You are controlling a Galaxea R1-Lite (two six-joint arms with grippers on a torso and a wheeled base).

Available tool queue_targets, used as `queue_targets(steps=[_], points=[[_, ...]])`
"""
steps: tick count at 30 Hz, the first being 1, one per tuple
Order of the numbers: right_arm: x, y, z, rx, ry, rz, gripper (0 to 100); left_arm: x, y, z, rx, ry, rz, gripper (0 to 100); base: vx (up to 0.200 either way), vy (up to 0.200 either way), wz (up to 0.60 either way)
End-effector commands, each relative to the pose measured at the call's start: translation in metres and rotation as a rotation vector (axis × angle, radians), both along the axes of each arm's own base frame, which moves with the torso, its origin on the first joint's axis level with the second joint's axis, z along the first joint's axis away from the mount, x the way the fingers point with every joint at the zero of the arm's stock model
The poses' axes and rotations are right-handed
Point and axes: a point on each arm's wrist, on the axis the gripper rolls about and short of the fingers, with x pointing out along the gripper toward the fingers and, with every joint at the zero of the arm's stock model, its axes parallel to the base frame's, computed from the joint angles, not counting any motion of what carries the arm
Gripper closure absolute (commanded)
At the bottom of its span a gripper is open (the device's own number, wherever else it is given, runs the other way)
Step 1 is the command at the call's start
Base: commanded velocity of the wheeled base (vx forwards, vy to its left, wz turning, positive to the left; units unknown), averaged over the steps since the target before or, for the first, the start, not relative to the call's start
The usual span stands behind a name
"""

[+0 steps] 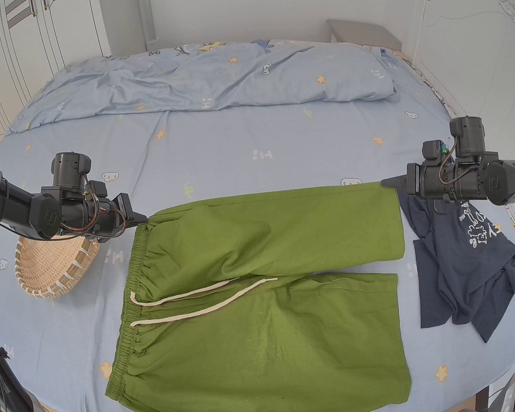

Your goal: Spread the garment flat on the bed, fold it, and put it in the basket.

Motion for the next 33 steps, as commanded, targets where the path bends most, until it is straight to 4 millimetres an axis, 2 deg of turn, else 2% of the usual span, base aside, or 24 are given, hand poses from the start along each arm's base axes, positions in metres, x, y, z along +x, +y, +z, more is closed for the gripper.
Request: queue_targets(steps=[1,8,14,15,16,17,19,20,21,23,24,25,26,27,28,30,33], points=[[0.013,0.004,0.018,0.004,-0.062,-0.001,100,-0.001,0.01,0.01,0.0,-0.034,0.027,100,0.0,0.0,0.0],[0.033,0.014,0.018,-0.035,-0.09,-0.047,100,0.002,0.017,0.014,-0.001,-0.107,0.053,100,0.0,0.0,0.0],[0.018,0.019,0.028,-0.035,-0.107,-0.035,100,0.002,0.017,0.014,-0.001,-0.11,0.053,100,0.0,0.0,0.0],[0.0,0.021,0.038,-0.033,-0.12,-0.025,100,0.002,0.017,0.014,-0.002,-0.11,0.051,100,0.0,0.0,0.0],[-0.001,0.021,0.038,-0.033,-0.12,-0.023,100,0.002,0.017,0.014,-0.001,-0.11,0.053,100,0.0,0.0,0.0],[-0.018,0.025,0.045,-0.029,-0.128,-0.006,100,0.002,0.017,0.014,-0.002,-0.11,0.051,100,0.0,0.0,0.0],[-0.04,0.027,0.053,-0.022,-0.146,0.013,100,0.002,0.017,0.014,-0.003,-0.11,0.052,100,0.0,0.0,0.0],[-0.044,0.028,0.055,-0.021,-0.15,0.018,100,0.002,0.017,0.014,-0.003,-0.11,0.052,100,0.0,0.0,0.0],[-0.059,0.03,0.059,-0.018,-0.156,0.031,100,0.002,0.017,0.014,-0.003,-0.11,0.052,100,0.0,0.0,0.0],[-0.078,0.032,0.064,-0.015,-0.166,0.05,100,0.002,0.017,0.014,-0.003,-0.108,0.051,100,0.0,0.0,0.0],[-0.078,0.032,0.064,-0.015,-0.166,0.05,100,0.002,0.017,0.014,-0.003,-0.108,0.051,100,0.0,0.0,0.0],[-0.1,0.033,0.068,-0.012,-0.18,0.074,100,0.001,0.017,0.014,-0.003,-0.107,0.051,100,0.0,0.0,0.0],[-0.103,0.033,0.068,-0.011,-0.181,0.077,100,0.001,0.017,0.013,-0.003,-0.105,0.051,100,0.0,0.0,0.0],[-0.12,0.033,0.07,-0.007,-0.189,0.095,100,0.001,0.016,0.013,-0.002,-0.104,0.048,100,0.0,0.0,0.0],[-0.123,0.033,0.07,-0.006,-0.188,0.097,100,0.001,0.016,0.013,-0.002,-0.104,0.048,100,0.0,0.0,0.0],[-0.143,0.033,0.066,-0.008,-0.182,0.117,100,0.0,0.015,0.014,-0.004,-0.105,0.046,100,0.0,0.0,0.0],[-0.154,0.032,0.063,-0.015,-0.181,0.115,100,-0.002,0.014,0.018,-0.005,-0.115,0.044,100,0.0,0.0,0.0]])
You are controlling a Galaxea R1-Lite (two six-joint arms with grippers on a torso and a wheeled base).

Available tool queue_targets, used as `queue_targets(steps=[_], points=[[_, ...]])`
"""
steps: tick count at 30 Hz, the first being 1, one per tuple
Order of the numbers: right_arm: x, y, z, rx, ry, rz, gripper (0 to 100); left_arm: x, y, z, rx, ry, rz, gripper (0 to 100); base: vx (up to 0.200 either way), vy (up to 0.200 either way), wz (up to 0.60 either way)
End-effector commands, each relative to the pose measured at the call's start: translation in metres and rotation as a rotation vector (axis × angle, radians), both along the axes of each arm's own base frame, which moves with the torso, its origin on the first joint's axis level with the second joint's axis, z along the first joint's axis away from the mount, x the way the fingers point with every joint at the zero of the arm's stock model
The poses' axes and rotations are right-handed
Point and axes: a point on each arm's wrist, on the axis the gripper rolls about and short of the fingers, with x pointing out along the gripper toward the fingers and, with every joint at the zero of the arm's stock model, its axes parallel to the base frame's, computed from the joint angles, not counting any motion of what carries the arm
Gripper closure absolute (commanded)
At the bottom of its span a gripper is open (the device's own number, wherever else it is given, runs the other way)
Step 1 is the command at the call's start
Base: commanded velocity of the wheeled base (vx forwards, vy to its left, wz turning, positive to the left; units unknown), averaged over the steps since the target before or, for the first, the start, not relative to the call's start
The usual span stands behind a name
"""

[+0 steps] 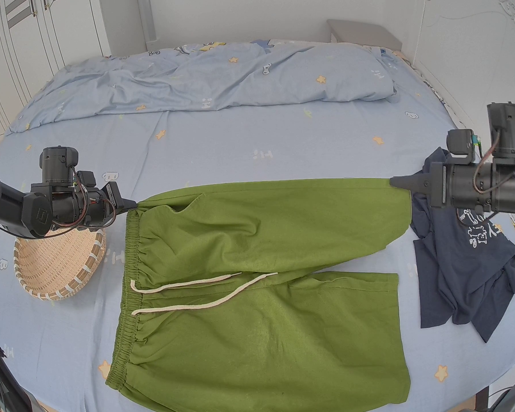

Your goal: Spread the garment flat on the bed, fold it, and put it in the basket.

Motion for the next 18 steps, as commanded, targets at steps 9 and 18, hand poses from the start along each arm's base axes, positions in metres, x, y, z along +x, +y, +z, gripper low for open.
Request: queue_targets(steps=[9,18], points=[[-0.069,0.004,0.006,-0.007,-0.054,0.046,100,-0.005,-0.004,0.004,-0.002,-0.008,-0.013,100,0.0,0.0,0.0],[-0.078,0.006,0.001,-0.028,-0.053,0.021,100,-0.005,-0.004,0.004,-0.001,-0.007,-0.013,100,0.0,0.0,0.0]])
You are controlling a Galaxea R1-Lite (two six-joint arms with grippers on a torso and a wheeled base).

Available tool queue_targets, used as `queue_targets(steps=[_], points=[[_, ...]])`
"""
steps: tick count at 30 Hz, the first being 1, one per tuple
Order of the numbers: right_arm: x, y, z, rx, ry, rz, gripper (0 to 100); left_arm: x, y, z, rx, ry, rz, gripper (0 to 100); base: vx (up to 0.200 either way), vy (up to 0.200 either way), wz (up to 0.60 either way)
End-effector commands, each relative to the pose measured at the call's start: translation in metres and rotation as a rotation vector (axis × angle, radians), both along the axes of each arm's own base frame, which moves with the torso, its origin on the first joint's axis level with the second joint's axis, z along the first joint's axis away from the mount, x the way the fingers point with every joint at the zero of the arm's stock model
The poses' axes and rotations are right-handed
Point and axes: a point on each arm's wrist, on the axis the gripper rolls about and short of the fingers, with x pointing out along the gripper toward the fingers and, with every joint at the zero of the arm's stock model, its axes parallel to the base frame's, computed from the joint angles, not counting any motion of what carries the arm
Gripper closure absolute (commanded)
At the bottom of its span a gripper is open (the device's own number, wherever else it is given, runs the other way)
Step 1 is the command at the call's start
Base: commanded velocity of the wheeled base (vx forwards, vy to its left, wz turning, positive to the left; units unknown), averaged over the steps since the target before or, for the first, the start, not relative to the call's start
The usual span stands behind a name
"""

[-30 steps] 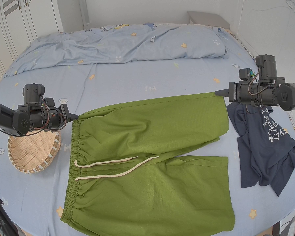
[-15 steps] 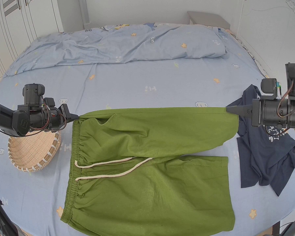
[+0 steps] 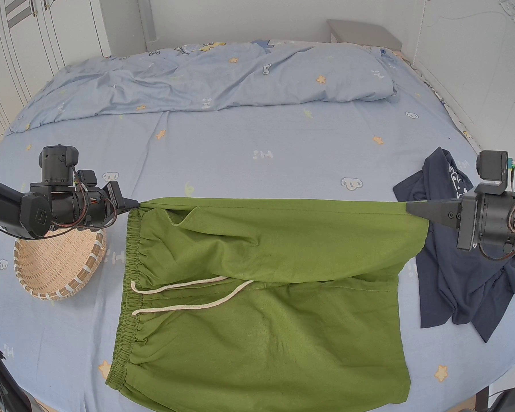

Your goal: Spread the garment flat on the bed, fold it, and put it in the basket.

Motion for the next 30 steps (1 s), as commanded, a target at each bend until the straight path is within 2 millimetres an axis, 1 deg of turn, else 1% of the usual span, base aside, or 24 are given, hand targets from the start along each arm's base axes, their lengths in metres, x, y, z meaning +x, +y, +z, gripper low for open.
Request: queue_targets(steps=[1,2,4,5,6,10,13,14,15,17,18,19,20,21,22,23,25,26,27,30], points=[[0.0,-0.005,-0.005,-0.005,0.014,-0.014,100,0.0,0.0,0.0,0.001,-0.001,0.002,100,0.0,0.0,0.0],[0.004,-0.006,-0.008,-0.007,0.025,-0.025,100,0.0,0.0,0.0,0.0,-0.001,0.003,100,0.0,0.0,0.0],[0.018,-0.01,-0.016,-0.014,0.05,-0.059,100,0.0,0.0,0.0,-0.001,-0.001,0.001,100,0.0,0.0,0.0],[0.02,-0.011,-0.017,-0.014,0.051,-0.064,100,0.0,0.0,0.0,0.0,0.0,0.001,100,0.0,0.0,0.0],[0.033,-0.014,-0.022,-0.01,0.06,-0.082,100,0.001,0.0,0.0,-0.001,-0.001,0.001,100,0.0,0.0,0.0],[0.064,-0.021,-0.029,0.026,0.035,-0.094,100,0.003,0.001,-0.001,0.003,-0.012,0.005,100,0.0,0.0,0.0],[0.09,-0.018,-0.033,0.032,0.024,-0.1,100,0.004,0.002,0.001,0.002,-0.033,0.008,100,0.0,0.0,0.0],[0.093,-0.017,-0.034,0.032,0.024,-0.1,100,0.004,0.002,0.001,0.002,-0.037,0.01,100,0.0,0.0,0.0],[0.105,-0.015,-0.033,0.033,0.017,-0.103,100,0.005,0.002,0.002,0.003,-0.043,0.011,100,0.0,0.0,0.0],[0.12,-0.011,-0.035,0.032,0.015,-0.103,100,0.005,0.002,0.003,0.005,-0.047,0.011,100,0.0,0.0,0.0],[0.121,-0.01,-0.035,0.033,0.014,-0.103,100,0.005,0.002,0.003,0.005,-0.047,0.011,100,0.0,0.0,0.0],[0.135,-0.007,-0.036,0.035,0.008,-0.104,100,0.006,0.003,0.002,0.008,-0.047,0.01,100,0.0,0.0,0.0],[0.145,-0.006,-0.037,0.036,0.003,-0.108,100,0.006,0.004,0.002,0.01,-0.049,0.011,100,0.0,0.0,0.0],[0.152,-0.006,-0.037,0.037,-0.004,-0.114,100,0.006,0.004,0.002,0.008,-0.049,0.013,100,0.0,0.0,0.0],[0.153,-0.006,-0.036,0.038,-0.007,-0.116,100,0.006,0.005,0.002,0.009,-0.05,0.015,100,0.0,0.0,0.0],[0.167,-0.005,-0.037,0.043,-0.025,-0.122,100,0.007,0.006,0.003,0.009,-0.061,0.018,100,0.0,0.0,0.0],[0.167,-0.005,-0.037,0.043,-0.025,-0.122,100,0.007,0.006,0.003,0.009,-0.061,0.018,100,0.0,0.0,0.0],[0.18,-0.003,-0.035,0.047,-0.044,-0.124,100,0.008,0.007,0.003,0.01,-0.073,0.021,100,0.0,0.0,0.0],[0.191,-0.005,-0.038,0.044,-0.046,-0.134,100,0.009,0.007,0.001,0.01,-0.073,0.021,100,0.0,0.0,0.0],[0.21,-0.004,-0.044,0.044,-0.054,-0.142,100,0.011,0.011,-0.001,0.013,-0.071,0.032,100,0.0,0.0,0.0]])
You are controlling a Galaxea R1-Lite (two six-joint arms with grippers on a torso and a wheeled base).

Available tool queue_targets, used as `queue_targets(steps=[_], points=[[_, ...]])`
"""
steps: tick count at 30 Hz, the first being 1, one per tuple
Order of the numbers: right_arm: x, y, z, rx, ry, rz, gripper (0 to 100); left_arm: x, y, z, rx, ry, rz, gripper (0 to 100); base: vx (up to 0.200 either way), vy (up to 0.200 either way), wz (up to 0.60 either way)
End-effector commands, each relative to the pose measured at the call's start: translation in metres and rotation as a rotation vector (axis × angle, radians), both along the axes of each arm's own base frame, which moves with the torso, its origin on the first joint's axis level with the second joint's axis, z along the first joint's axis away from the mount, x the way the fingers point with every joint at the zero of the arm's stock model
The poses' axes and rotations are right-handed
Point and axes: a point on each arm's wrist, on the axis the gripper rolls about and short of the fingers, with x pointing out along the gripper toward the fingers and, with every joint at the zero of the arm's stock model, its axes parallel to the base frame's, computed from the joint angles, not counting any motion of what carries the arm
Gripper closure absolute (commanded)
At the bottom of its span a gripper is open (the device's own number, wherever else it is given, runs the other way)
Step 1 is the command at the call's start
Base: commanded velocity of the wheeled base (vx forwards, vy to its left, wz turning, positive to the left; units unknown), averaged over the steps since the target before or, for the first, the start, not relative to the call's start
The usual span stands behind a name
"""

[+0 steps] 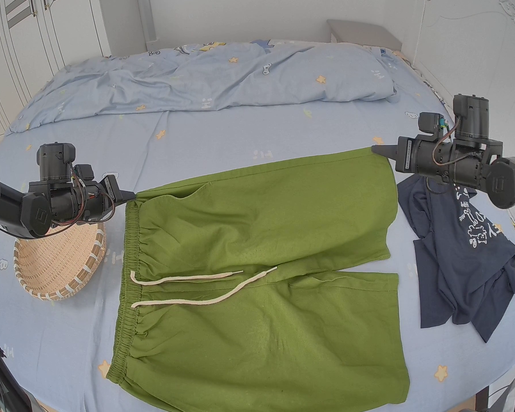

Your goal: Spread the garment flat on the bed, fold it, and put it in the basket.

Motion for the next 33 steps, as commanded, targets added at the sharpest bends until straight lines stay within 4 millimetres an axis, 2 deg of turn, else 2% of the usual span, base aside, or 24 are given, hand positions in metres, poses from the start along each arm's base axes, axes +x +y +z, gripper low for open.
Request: queue_targets(steps=[1,3,13,21,22,23,24,33], points=[[0.051,0.002,-0.028,-0.011,0.03,-0.022,100,0.004,0.01,-0.003,0.002,-0.005,0.024,100,0.0,0.0,0.0],[0.063,-0.002,-0.036,-0.014,0.036,-0.039,100,0.005,0.015,-0.001,0.003,-0.015,0.034,100,0.0,0.0,0.0],[0.089,-0.008,-0.053,-0.012,0.037,-0.062,100,0.016,0.018,-0.004,0.004,-0.021,0.04,100,0.0,0.0,0.0],[0.094,-0.007,-0.05,-0.002,0.021,-0.066,100,0.017,0.016,-0.002,0.005,-0.028,0.035,100,0.0,0.0,0.0],[0.094,-0.007,-0.049,-0.001,0.024,-0.066,100,0.017,0.015,-0.002,0.006,-0.027,0.032,0,0.0,0.0,0.0],[0.095,-0.007,-0.049,-0.001,0.022,-0.068,100,0.019,0.015,-0.005,0.006,-0.02,0.033,0,0.0,0.0,0.0],[0.096,-0.008,-0.051,-0.002,0.027,-0.069,0,0.02,0.015,-0.007,0.005,-0.015,0.033,0,0.0,0.0,0.0],[0.103,-0.009,-0.054,0.008,0.028,-0.075,0,0.019,0.013,-0.005,0.012,-0.048,0.025,0,0.0,0.0,0.0]])
